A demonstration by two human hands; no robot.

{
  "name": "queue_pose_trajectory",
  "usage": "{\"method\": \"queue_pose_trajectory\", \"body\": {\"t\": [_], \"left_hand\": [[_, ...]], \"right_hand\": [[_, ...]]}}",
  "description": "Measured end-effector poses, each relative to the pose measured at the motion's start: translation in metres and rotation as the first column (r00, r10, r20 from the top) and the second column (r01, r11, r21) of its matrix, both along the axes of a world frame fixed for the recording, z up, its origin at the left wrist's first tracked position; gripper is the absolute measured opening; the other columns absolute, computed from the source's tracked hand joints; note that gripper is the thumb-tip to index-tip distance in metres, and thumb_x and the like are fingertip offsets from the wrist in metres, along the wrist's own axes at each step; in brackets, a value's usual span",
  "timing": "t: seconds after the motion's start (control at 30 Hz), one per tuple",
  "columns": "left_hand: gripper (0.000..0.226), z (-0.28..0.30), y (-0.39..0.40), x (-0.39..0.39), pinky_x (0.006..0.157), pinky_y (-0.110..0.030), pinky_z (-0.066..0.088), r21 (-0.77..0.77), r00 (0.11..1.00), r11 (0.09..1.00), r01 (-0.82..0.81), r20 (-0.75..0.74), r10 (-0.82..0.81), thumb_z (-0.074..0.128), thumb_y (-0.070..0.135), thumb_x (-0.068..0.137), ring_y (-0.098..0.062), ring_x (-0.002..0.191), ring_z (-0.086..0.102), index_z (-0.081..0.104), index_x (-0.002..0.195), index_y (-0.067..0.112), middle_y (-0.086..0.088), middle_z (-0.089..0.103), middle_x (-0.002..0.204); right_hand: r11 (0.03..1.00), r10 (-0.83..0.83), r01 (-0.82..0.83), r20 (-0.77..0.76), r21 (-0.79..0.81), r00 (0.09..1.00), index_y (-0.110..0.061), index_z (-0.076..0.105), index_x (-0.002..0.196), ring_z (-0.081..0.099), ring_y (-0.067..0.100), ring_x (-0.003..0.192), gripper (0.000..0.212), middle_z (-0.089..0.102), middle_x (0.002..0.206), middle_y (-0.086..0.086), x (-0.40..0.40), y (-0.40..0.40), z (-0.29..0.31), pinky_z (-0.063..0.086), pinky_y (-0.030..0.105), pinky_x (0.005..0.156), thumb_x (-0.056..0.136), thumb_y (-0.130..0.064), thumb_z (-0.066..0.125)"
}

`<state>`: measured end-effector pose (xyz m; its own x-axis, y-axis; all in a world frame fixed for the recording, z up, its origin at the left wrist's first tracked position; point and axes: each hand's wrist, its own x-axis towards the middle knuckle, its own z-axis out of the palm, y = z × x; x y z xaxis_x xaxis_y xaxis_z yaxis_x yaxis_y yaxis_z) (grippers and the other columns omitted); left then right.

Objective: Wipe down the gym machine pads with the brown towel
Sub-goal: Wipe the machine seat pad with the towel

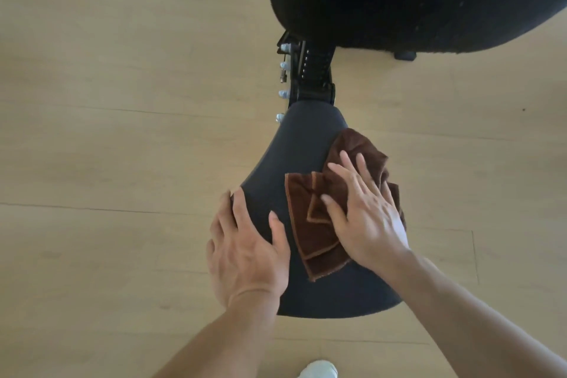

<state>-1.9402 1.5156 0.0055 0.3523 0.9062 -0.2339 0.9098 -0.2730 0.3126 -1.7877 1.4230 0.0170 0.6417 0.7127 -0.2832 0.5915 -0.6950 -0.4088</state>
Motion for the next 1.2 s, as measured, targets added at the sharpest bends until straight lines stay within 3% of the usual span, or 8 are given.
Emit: {"method": "queue_pose_trajectory", "body": {"t": [0.27, 0.53, 0.63, 0.73, 0.93, 1.1, 1.2], "left_hand": [[0.066, 0.000, 0.000, 0.000, 0.100, -0.042, 0.045, 0.016, 1.000, 1.000, 0.003, -0.004, -0.003, 0.044, 0.052, 0.093, -0.025, 0.136, 0.046, 0.032, 0.151, 0.022, 0.000, 0.038, 0.158], [0.067, 0.000, 0.000, -0.002, 0.104, -0.042, 0.042, 0.010, 1.000, 1.000, 0.006, 0.024, -0.007, 0.043, 0.052, 0.094, -0.025, 0.137, 0.045, 0.033, 0.153, 0.021, -0.001, 0.037, 0.159], [0.068, -0.001, 0.000, -0.003, 0.105, -0.041, 0.041, 0.009, 0.999, 1.000, 0.010, 0.042, -0.011, 0.042, 0.053, 0.094, -0.025, 0.137, 0.044, 0.032, 0.153, 0.021, 0.000, 0.036, 0.159], [0.066, -0.003, 0.001, -0.004, 0.104, -0.041, 0.042, -0.001, 0.998, 1.000, 0.008, 0.055, -0.008, 0.041, 0.053, 0.095, -0.025, 0.136, 0.045, 0.031, 0.153, 0.022, 0.001, 0.035, 0.160], [0.055, 0.001, 0.004, -0.006, 0.103, -0.042, 0.043, -0.073, 0.987, 0.997, -0.025, 0.155, 0.036, 0.027, 0.045, 0.103, -0.020, 0.145, 0.037, 0.031, 0.155, 0.026, 0.006, 0.031, 0.163], [0.053, 0.003, 0.012, -0.012, 0.115, -0.037, 0.032, -0.187, 0.927, 0.977, -0.101, 0.340, 0.161, 0.017, 0.043, 0.105, -0.011, 0.148, 0.034, 0.037, 0.154, 0.033, 0.017, 0.033, 0.162], [0.051, 0.007, 0.022, -0.023, 0.121, -0.033, 0.026, -0.285, 0.892, 0.958, 0.006, 0.436, 0.124, 0.019, 0.041, 0.108, -0.009, 0.150, 0.030, 0.037, 0.155, 0.030, 0.015, 0.032, 0.163]], "right_hand": [[1.000, 0.029, -0.029, -0.010, -0.010, 1.000, -0.045, 0.023, 0.156, -0.012, 0.009, 0.156, 0.074, -0.003, 0.171, -0.015, 0.038, 0.062, -0.003, 0.001, 0.046, 0.125, 0.091, -0.074, 0.045], [0.998, 0.054, -0.053, -0.040, 0.025, 0.998, -0.042, 0.019, 0.158, -0.012, 0.010, 0.156, 0.085, -0.003, 0.171, -0.011, 0.025, 0.053, 0.000, -0.007, 0.036, 0.121, 0.087, -0.079, 0.048], [0.997, 0.065, -0.062, -0.067, 0.047, 0.996, -0.042, 0.023, 0.158, -0.010, 0.009, 0.156, 0.076, 0.001, 0.171, -0.012, 0.022, 0.050, 0.000, -0.003, 0.040, 0.124, 0.092, -0.071, 0.049], [0.993, 0.088, -0.077, -0.131, 0.087, 0.987, -0.045, 0.033, 0.154, -0.005, 0.005, 0.156, 0.056, 0.010, 0.169, -0.017, 0.017, 0.045, 0.003, 0.002, 0.044, 0.126, 0.101, -0.052, 0.051], [0.980, 0.175, -0.145, -0.235, 0.139, 0.956, -0.046, 0.042, 0.148, 0.001, -0.007, 0.152, 0.050, 0.023, 0.163, -0.026, -0.021, 0.002, 0.018, 0.000, 0.025, 0.121, 0.103, -0.035, 0.057], [0.981, 0.117, -0.086, -0.175, 0.176, 0.978, -0.044, 0.045, 0.147, 0.000, -0.015, 0.148, 0.050, 0.025, 0.158, -0.032, -0.081, -0.016, 0.019, -0.009, 0.009, 0.111, 0.100, -0.033, 0.060], [0.981, 0.112, -0.085, -0.149, 0.174, 0.982, -0.042, 0.044, 0.147, -0.001, -0.016, 0.146, 0.053, 0.024, 0.155, -0.034, -0.115, -0.016, 0.021, -0.010, 0.004, 0.110, 0.099, -0.028, 0.060]]}}
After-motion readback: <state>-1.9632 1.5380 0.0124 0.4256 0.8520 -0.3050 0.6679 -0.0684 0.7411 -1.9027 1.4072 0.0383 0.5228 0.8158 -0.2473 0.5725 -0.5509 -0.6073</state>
